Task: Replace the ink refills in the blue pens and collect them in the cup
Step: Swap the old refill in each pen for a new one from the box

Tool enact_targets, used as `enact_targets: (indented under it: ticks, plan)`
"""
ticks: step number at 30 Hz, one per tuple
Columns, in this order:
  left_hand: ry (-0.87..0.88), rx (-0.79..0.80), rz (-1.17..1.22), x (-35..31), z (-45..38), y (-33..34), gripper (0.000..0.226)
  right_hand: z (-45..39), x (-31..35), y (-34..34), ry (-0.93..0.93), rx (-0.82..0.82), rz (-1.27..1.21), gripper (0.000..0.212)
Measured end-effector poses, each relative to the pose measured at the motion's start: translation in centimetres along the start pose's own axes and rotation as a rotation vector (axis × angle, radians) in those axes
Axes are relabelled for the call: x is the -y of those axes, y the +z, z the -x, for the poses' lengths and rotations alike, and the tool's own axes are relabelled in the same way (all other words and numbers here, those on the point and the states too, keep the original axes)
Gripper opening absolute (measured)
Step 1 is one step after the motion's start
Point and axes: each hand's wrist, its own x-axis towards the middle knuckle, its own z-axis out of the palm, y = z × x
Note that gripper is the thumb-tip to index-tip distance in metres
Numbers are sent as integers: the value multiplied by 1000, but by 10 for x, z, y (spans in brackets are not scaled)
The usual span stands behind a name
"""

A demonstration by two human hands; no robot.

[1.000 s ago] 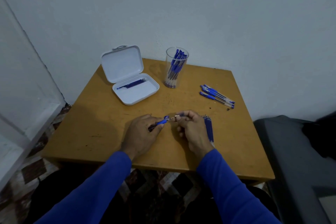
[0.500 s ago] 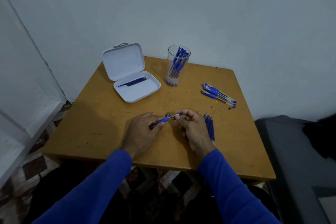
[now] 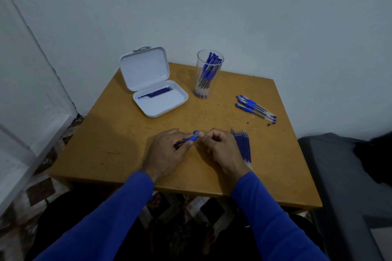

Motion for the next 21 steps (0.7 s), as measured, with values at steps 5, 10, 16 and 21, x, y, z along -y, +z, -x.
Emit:
enact_targets:
  ticks: [5,10,16,21]
  plan:
    - [14,-4,3,0,0,1,23,-2,-2,-4,-36,36,-30,16]
    - [13,-13,14,0,0,1,24,-2,-5,-3,-69,33,52,14]
    - [27,-11,35,-1,0,0,21,-4,-3,-1,-59,15,5,16]
    - [25,-1,22,-1,0,1,23,-4,-6,-4,-59,38,51,19]
